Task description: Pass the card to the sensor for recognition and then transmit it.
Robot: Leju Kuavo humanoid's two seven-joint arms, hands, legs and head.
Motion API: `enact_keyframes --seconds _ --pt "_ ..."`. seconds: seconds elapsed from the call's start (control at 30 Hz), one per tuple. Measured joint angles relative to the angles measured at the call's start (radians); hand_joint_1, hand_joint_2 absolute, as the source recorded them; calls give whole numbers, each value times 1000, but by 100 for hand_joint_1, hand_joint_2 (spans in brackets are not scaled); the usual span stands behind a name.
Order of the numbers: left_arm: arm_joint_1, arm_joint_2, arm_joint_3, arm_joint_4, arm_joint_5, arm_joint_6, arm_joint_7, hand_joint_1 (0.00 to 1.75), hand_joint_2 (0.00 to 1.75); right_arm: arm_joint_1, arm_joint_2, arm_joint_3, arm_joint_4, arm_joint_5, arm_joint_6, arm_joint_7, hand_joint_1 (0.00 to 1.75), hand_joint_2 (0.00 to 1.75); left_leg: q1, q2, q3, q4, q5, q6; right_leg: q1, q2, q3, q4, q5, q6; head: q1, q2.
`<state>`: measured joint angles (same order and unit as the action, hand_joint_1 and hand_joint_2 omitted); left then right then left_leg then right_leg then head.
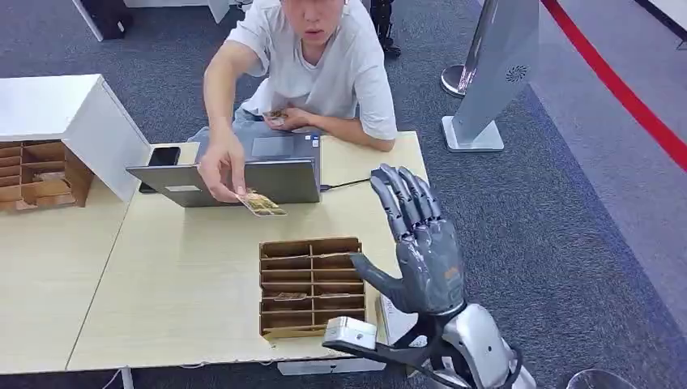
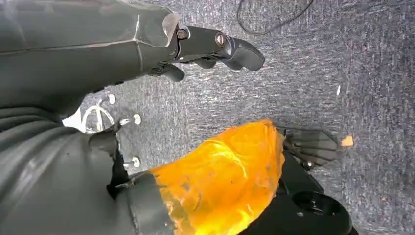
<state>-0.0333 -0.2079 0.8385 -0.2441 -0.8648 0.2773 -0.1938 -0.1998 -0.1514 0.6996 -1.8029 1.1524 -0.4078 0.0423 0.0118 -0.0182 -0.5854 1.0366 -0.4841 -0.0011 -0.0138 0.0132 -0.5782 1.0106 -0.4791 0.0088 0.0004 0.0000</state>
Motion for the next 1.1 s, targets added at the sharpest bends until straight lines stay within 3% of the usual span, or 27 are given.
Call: enact_keyframes --seconds 0.27,1.07,1.1 --pt "1 7 -18 0 -10 -10 0 0 0 -27 0 20 44 63 23 52 0 175 0 0 0 0 0 0 0 0 0 0 0 0 0 0" --pt "1 11 -23 -1 -24 -14 12 0 0 -50 25 35 151 83 30 73 0 175 0 0 0 0 0 0 0 0 0 0 0 0 0 0" --pt "1 10 -23 -1 -24 -14 12 0 0 -50 25 35 151 83 30 73 7 175 0 0 0 0 0 0 0 0 0 0 0 0 0 0"
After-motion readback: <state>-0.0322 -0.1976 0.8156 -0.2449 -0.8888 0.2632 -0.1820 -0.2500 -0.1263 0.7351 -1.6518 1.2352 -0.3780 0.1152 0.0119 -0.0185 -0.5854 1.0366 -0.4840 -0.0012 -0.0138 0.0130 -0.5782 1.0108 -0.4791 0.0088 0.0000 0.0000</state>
